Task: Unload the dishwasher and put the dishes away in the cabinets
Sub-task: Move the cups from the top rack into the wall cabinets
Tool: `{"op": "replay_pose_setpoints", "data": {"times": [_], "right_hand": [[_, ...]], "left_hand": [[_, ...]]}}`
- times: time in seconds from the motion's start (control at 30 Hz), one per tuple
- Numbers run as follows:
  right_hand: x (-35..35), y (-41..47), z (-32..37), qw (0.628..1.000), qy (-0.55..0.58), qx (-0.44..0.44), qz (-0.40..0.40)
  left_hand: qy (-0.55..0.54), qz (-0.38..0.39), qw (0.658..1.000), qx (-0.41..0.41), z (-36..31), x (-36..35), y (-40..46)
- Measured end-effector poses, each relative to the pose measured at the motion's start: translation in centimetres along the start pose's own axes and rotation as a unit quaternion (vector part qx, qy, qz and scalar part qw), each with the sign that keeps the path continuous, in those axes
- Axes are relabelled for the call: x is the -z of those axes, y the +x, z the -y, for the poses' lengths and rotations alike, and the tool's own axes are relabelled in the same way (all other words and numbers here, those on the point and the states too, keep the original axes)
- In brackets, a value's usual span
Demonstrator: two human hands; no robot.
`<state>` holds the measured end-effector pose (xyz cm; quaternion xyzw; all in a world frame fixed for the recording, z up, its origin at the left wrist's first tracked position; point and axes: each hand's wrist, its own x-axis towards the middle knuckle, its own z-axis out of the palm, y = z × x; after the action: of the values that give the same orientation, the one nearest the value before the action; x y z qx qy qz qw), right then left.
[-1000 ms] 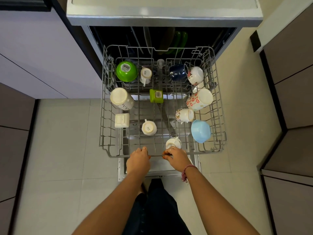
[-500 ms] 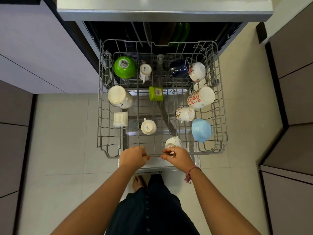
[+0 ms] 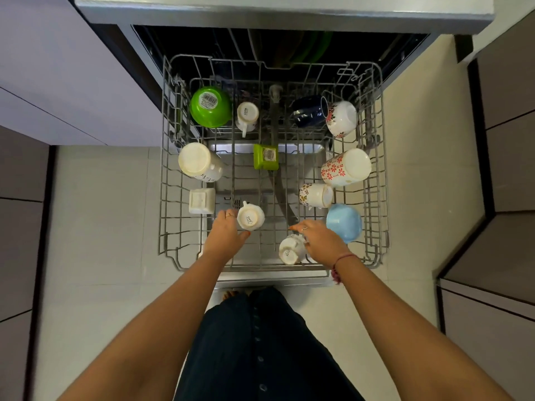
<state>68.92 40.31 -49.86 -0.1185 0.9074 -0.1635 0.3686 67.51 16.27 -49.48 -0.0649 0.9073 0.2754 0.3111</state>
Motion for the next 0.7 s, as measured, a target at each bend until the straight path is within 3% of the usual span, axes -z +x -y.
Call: {"op": "replay_pose_setpoints", "data": {"times": [0.1, 0.23, 0.47, 0.7], "right_hand": [[0.1, 0.7, 0.3, 0.989, -0.118, 0.067, 0.052], [-0.8, 1.2, 0.1, 0.971, -0.188, 0.122, 0.084], [-1.9, 1.9, -0.1, 0.954, -0.219, 0.184, 0.087], [-1.5, 2.7, 0.0, 0.963, -0.182, 0.164, 0.109]], "left_hand": [[0.027, -0.02, 0.999, -0.021, -0.7, -0.7, 0.9], [0.067, -0.05, 0.996, -0.011, -0.6, -1.9, 2.0], [0.048, -0.01, 0.999, 0.0, -0.9, -3.3, 3.3], [0.047, -0.017, 0.999, -0.005, -0.8, -2.8, 3.8]]}}
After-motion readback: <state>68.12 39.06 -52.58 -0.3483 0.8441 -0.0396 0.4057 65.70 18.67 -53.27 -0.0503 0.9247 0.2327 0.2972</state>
